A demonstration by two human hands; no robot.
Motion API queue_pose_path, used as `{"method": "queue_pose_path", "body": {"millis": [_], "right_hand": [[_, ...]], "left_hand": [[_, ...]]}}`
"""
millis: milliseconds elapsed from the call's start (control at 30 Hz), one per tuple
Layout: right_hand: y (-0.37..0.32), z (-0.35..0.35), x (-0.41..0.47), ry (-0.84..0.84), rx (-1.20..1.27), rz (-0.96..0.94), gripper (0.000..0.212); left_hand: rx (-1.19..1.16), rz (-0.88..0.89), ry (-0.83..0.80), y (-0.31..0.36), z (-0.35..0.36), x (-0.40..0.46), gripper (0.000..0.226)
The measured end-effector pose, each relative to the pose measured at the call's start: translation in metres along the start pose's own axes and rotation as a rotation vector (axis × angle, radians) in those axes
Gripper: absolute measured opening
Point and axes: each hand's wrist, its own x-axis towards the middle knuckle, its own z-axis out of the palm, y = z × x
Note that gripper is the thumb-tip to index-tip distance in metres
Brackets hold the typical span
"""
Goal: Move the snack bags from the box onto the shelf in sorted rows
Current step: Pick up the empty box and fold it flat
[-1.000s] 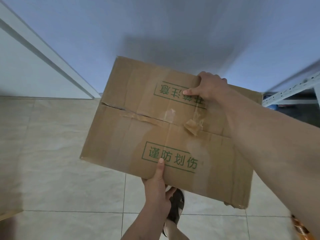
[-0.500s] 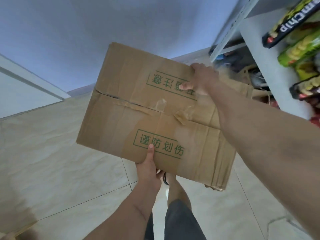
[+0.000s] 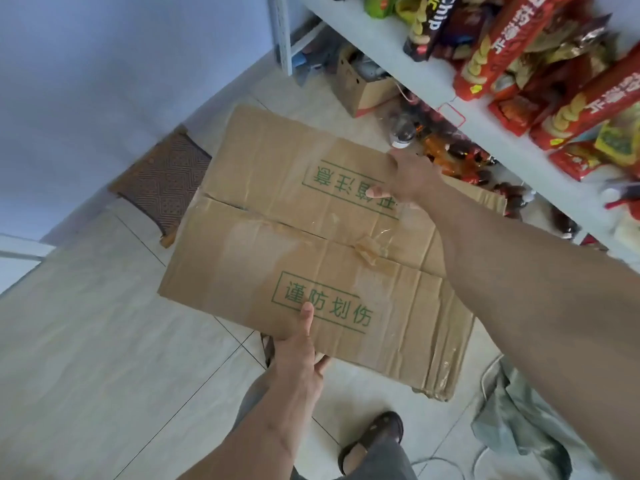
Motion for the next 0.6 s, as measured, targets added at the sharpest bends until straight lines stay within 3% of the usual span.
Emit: {"method": "queue_pose_path", "body": {"millis": [167,367,600], "right_hand": [[0.128,0.006,-0.074,0.066,0.089,0.05,0.084],[0.267,-0.007,-0.148,0.135,0.144,0.112,0.093],[0.422,-0.014,-0.193,0.197,0.217,0.242,0.081]], "left_hand": [[0.1,0.048,-0.046,-0.105,0.023,-0.028,0.089],[0.192,0.04,-0.079,-0.228,0.066,-0.065,0.077],[0.282,-0.009,-0.143,-0.342,0.136,-0.079,0.063]]}}
